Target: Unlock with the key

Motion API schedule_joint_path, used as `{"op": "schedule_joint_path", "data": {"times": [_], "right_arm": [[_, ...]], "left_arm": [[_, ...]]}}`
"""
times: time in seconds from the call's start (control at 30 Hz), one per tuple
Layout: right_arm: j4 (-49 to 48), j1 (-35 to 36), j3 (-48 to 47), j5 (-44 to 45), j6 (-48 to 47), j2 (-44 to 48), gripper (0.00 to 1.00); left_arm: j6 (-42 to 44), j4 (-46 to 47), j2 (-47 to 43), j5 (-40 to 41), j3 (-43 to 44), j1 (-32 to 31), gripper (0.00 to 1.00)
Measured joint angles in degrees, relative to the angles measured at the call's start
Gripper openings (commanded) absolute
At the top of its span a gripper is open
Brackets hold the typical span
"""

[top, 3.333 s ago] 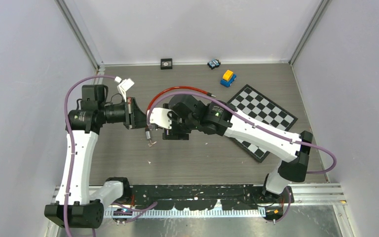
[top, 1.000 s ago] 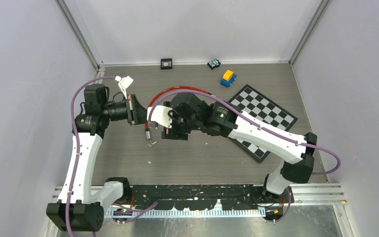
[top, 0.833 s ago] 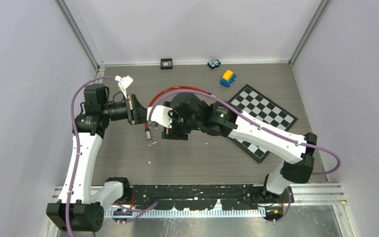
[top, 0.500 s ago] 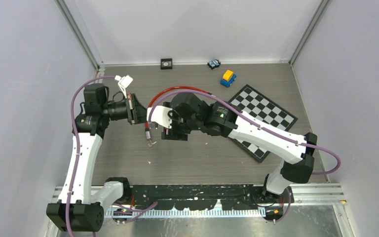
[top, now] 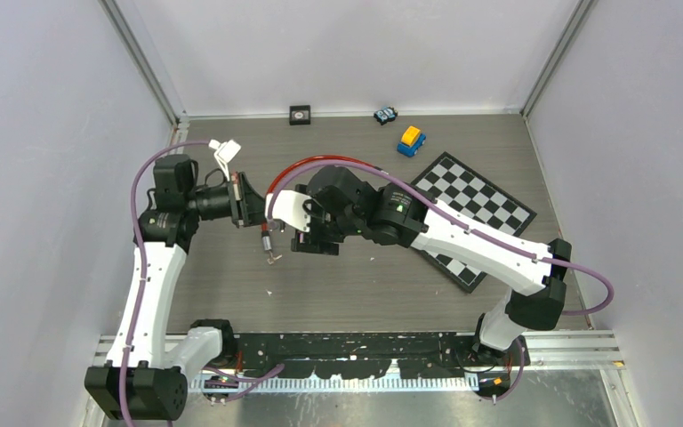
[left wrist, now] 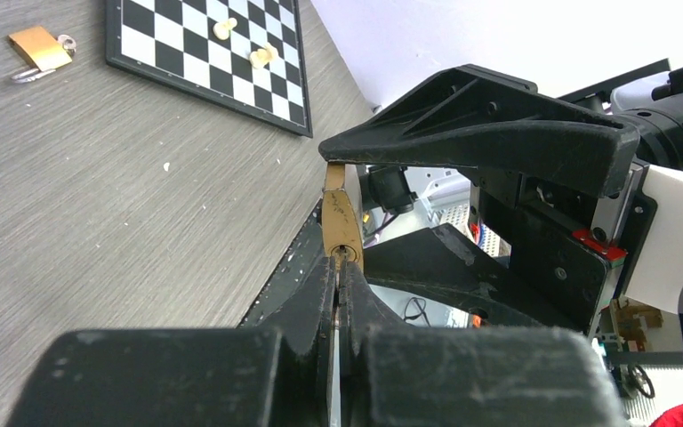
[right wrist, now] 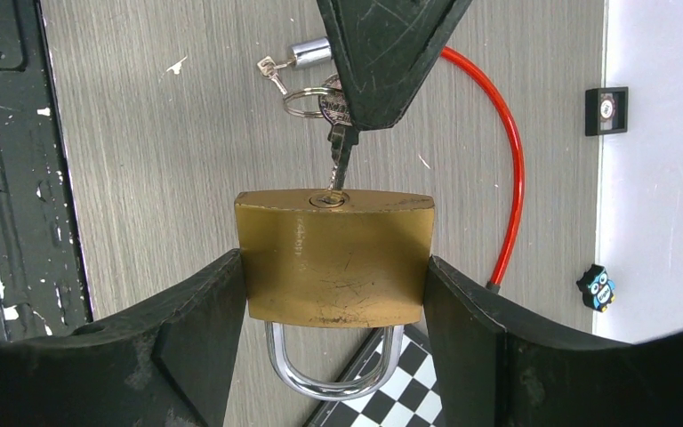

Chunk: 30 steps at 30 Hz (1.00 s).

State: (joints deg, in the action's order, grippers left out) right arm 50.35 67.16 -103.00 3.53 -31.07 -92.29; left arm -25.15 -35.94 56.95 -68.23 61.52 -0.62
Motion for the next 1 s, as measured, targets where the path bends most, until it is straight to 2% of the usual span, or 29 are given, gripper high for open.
{"op": "schedule_joint_path", "data": {"times": [0.67,1.0], "right_arm": [[1.36,0.0,-0.61,1.4,2.99,0.0,0.01],[0.59,0.0,-0.61,2.82,3.74,0.0,0.01]], "left_arm": [[-3.21,8.11,-0.74,-3.06,-4.61,0.07,0.0],[-3.65,9.29,-0.96,-3.3,-4.81,0.28,0.0]]}}
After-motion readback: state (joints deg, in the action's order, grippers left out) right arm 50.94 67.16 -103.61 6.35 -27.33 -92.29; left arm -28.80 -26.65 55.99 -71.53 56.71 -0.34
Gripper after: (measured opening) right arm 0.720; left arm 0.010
